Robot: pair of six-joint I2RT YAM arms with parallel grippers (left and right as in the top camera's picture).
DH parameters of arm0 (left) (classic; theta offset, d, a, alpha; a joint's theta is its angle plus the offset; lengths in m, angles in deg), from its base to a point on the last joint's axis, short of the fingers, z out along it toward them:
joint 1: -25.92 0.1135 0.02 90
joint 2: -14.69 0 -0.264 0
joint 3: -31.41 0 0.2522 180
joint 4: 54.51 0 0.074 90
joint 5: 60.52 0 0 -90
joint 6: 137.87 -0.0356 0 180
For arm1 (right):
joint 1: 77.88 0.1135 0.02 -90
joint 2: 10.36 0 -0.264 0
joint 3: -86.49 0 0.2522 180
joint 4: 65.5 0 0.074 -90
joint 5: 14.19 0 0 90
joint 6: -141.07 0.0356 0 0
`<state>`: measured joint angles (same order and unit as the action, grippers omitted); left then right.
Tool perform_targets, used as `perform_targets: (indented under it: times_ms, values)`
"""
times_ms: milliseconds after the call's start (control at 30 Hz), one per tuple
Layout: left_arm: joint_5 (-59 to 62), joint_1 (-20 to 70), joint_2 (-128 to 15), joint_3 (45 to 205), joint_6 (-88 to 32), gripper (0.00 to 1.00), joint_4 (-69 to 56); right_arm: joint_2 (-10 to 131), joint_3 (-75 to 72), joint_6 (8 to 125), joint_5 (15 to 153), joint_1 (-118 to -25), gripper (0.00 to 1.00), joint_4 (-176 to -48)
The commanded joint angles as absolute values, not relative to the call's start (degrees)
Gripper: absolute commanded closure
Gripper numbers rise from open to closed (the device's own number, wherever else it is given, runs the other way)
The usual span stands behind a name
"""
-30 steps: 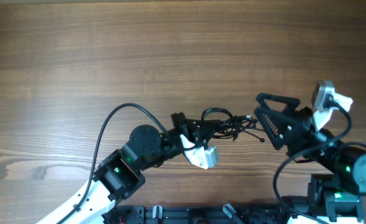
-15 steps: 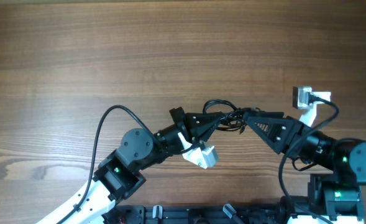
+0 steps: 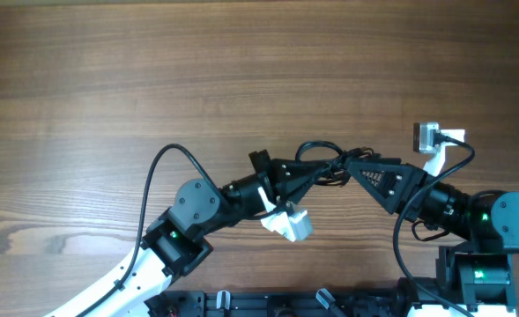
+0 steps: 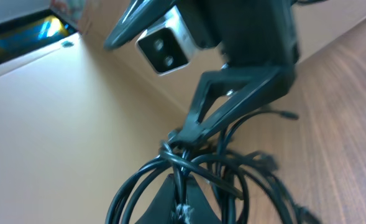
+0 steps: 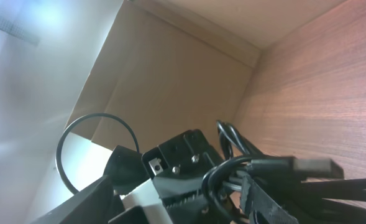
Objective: Untangle cables
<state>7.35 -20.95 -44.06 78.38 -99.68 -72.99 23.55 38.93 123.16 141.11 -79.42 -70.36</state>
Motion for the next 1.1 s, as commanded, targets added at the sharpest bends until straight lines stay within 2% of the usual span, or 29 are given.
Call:
perform_targets:
  times_ms: [0, 133, 333, 800, 833, 933, 1067]
  values:
    - [-3.1, -21.2, -44.4, 78.9, -99.4, 0.96, -73.9, 23.8, 38.4, 121.8, 139.5, -79.2, 0.31, -70.6]
    - [-7.8, -21.5, -46.8, 78.9, -96.7, 0.96, -74.0, 23.8, 38.4, 121.7, 139.7, -79.2, 0.32, -70.6]
    - [-4.6, -23.4, -48.1, 78.9, -96.7, 0.96, -76.6, 23.8, 38.4, 121.5, 140.8, -79.2, 0.33, -70.6]
    - [-4.5, -23.4, -48.0, 78.9, -96.2, 0.96, -75.2, 29.8, 38.4, 109.7, 140.1, -79.2, 0.3, -70.7]
    - [-4.0, -23.4, -48.0, 78.9, -96.2, 0.96, -74.7, 29.9, 38.4, 109.7, 140.1, -79.2, 0.3, -70.6]
    - [2.5, -23.4, -48.0, 78.9, -95.0, 0.96, -74.4, 29.9, 38.3, 109.7, 140.7, -79.2, 0.46, -70.3]
    - [7.7, -23.4, -48.0, 78.9, -95.0, 0.96, -74.9, 29.9, 38.4, 109.6, 140.8, -79.2, 0.48, -70.3]
